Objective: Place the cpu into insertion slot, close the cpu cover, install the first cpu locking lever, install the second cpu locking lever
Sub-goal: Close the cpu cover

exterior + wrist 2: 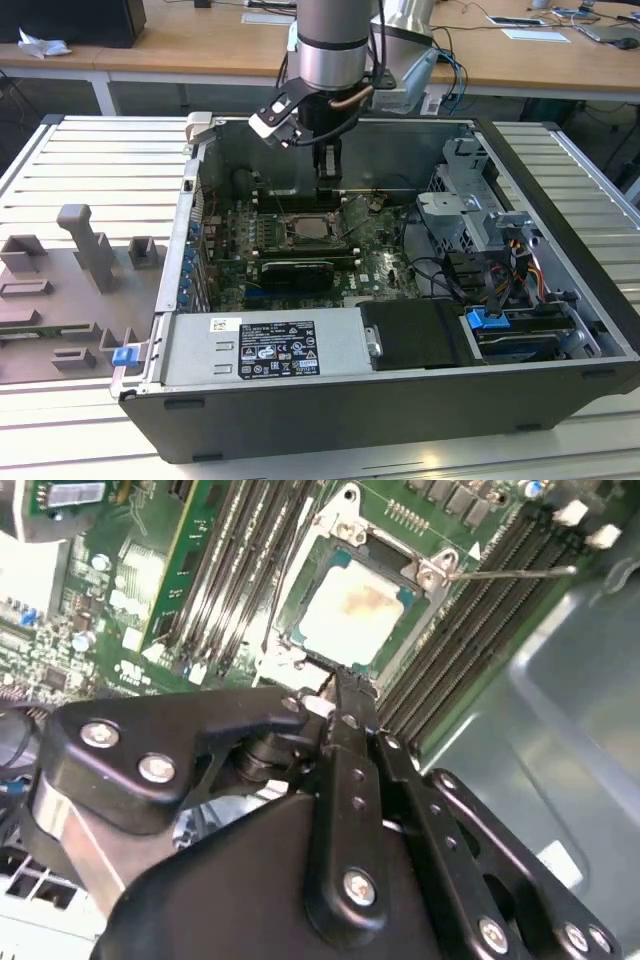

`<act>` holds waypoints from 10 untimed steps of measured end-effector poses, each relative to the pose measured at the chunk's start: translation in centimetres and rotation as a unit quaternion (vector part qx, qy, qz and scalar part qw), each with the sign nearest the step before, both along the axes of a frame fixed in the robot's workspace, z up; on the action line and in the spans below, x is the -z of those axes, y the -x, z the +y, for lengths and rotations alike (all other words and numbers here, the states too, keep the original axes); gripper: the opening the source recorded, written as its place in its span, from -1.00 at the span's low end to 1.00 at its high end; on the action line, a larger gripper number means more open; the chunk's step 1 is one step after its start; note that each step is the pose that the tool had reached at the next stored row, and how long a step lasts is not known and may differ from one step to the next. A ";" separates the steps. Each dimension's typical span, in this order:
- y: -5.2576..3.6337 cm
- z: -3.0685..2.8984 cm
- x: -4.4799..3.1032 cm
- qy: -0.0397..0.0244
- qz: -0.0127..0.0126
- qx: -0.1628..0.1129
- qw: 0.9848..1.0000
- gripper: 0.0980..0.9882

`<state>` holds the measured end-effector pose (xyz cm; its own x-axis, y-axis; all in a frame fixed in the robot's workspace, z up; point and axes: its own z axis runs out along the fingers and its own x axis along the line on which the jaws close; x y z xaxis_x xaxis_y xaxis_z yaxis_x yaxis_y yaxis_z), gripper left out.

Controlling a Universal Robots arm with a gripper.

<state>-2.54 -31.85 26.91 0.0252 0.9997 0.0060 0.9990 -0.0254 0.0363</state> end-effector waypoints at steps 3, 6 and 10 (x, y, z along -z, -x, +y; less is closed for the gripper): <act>-0.05 -0.15 0.02 0.000 0.000 0.000 1.000 -0.98; -0.68 -0.48 0.14 -0.005 0.000 0.001 1.000 -0.98; -2.03 -0.49 0.24 -0.006 0.001 -0.008 1.000 -0.98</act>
